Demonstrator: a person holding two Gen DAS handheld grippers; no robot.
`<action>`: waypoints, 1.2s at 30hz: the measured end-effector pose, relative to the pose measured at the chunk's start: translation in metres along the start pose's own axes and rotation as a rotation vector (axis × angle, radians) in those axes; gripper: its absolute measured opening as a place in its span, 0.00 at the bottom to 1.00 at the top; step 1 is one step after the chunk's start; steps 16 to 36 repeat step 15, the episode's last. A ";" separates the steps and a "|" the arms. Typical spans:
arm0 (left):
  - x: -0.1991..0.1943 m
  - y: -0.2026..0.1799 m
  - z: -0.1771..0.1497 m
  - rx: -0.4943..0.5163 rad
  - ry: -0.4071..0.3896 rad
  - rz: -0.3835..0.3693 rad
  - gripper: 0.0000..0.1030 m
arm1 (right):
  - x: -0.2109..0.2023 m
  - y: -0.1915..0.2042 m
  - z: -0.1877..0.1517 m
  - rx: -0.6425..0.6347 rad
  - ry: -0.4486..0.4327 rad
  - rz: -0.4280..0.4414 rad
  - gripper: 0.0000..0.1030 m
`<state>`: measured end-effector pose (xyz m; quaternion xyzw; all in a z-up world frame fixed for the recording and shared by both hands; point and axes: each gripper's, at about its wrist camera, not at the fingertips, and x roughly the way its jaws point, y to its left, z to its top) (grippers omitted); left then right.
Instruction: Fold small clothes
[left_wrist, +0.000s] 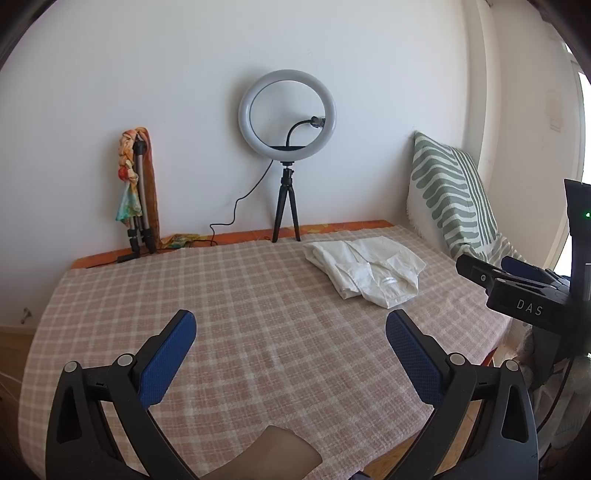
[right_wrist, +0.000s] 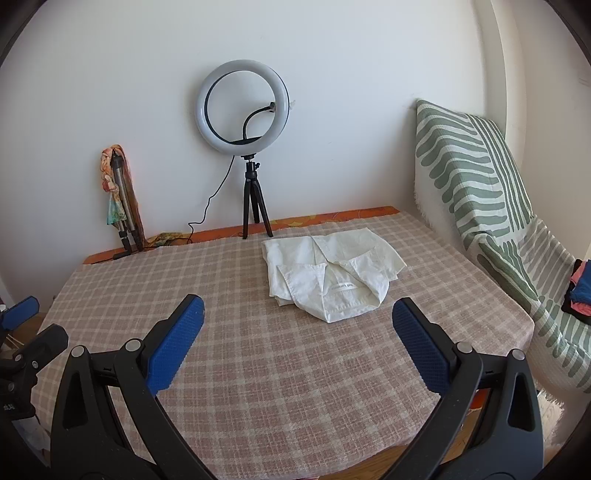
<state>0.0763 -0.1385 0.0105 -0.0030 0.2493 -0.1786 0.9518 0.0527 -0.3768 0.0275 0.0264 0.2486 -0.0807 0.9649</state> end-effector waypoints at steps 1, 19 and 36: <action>0.000 0.000 0.000 -0.001 0.000 0.000 0.99 | 0.001 0.000 0.000 -0.001 0.002 0.002 1.00; -0.003 -0.005 -0.007 0.008 0.001 0.024 0.99 | 0.003 -0.001 -0.002 0.009 0.014 0.012 1.00; -0.003 -0.005 -0.007 0.008 0.001 0.024 0.99 | 0.003 -0.001 -0.002 0.009 0.014 0.012 1.00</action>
